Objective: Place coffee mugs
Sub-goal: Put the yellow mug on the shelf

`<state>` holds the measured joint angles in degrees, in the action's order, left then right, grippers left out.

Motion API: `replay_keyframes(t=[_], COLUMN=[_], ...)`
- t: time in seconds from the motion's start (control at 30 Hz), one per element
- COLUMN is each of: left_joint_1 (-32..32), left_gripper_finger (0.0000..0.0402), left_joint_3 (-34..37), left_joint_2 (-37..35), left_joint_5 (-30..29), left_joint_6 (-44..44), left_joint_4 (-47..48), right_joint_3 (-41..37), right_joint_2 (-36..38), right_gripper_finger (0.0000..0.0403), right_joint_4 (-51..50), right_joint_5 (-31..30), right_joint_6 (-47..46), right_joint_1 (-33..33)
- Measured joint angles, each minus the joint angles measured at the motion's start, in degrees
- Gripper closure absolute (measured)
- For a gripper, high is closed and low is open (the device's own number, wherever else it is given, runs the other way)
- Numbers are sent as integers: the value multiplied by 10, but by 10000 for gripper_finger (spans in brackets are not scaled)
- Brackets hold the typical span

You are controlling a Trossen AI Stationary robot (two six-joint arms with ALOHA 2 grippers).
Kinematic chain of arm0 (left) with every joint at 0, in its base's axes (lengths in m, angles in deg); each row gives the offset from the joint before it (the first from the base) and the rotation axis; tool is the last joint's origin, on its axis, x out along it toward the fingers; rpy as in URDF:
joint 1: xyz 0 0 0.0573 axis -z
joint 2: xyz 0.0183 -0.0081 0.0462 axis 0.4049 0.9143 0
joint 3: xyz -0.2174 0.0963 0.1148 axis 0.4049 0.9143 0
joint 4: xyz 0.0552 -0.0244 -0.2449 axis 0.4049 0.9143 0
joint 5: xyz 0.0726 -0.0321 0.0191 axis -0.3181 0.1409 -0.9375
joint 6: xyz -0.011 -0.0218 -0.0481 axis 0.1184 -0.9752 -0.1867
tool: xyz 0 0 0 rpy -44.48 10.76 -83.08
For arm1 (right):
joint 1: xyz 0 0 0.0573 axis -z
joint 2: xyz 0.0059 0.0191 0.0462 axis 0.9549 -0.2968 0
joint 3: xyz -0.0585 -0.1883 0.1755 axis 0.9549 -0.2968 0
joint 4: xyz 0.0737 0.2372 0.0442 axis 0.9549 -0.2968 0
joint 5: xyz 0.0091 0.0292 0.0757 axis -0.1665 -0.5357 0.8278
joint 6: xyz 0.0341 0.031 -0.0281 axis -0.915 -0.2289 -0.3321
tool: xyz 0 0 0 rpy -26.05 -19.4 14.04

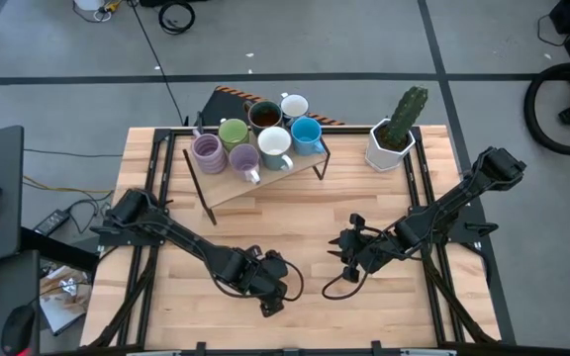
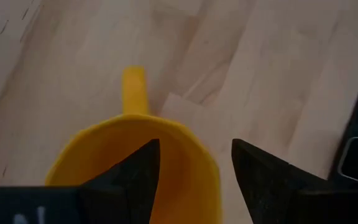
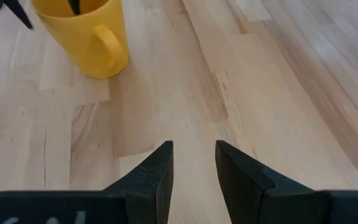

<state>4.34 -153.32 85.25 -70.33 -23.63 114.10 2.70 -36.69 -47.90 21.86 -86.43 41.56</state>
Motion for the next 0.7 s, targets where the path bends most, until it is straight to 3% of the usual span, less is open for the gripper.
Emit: replay_keyframes(t=[0.17,0.37,0.6,0.7], left_joint_1=[-1,0,-2,-1], left_gripper_finger=[204,271,381,383], left_joint_3=[0,0,-1,-2], left_joint_2=[4,6,6,4], left_joint_5=[-3,1,69,101], left_joint_6=[16,61,209,290], left_joint_4=[3,4,14,32], right_joint_3=[0,0,0,0], right_joint_2=[0,0,0,0], right_gripper_finger=[277,277,277,277], right_joint_4=[1,2,3,6], right_joint_5=[2,1,4,4], right_joint_6=[0,3,1,1], right_joint_1=[0,0,0,-3])
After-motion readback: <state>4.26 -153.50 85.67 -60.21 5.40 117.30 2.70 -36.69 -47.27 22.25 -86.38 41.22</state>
